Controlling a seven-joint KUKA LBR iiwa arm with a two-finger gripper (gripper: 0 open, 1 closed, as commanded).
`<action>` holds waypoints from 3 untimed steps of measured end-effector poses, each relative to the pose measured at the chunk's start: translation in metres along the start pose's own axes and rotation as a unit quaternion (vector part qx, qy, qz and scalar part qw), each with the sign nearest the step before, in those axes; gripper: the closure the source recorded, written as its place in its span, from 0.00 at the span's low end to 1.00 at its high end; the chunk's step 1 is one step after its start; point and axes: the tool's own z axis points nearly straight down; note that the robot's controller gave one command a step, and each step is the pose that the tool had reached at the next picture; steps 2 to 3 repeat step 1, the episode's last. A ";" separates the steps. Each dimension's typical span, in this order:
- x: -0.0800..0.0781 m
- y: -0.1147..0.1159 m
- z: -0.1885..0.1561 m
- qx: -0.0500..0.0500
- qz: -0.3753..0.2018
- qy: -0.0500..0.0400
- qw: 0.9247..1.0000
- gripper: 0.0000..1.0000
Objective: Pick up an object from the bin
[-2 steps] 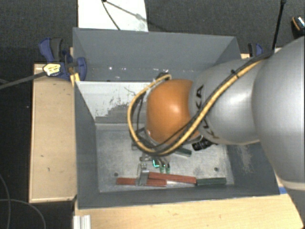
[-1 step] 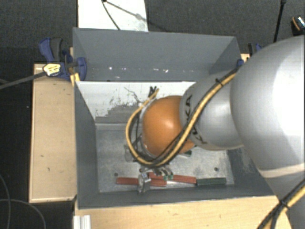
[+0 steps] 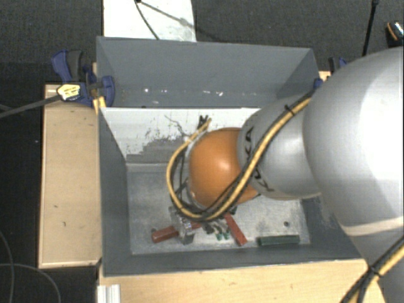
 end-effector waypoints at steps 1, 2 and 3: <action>0.002 -0.011 -0.180 0.001 0.005 -0.005 1.000 1.00; 0.002 -0.011 -0.180 0.001 0.005 -0.005 1.000 1.00; 0.002 -0.011 -0.180 0.001 0.005 -0.005 1.000 1.00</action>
Offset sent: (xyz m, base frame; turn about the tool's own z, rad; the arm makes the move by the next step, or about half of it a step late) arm -0.0017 -0.0115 0.1752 0.0031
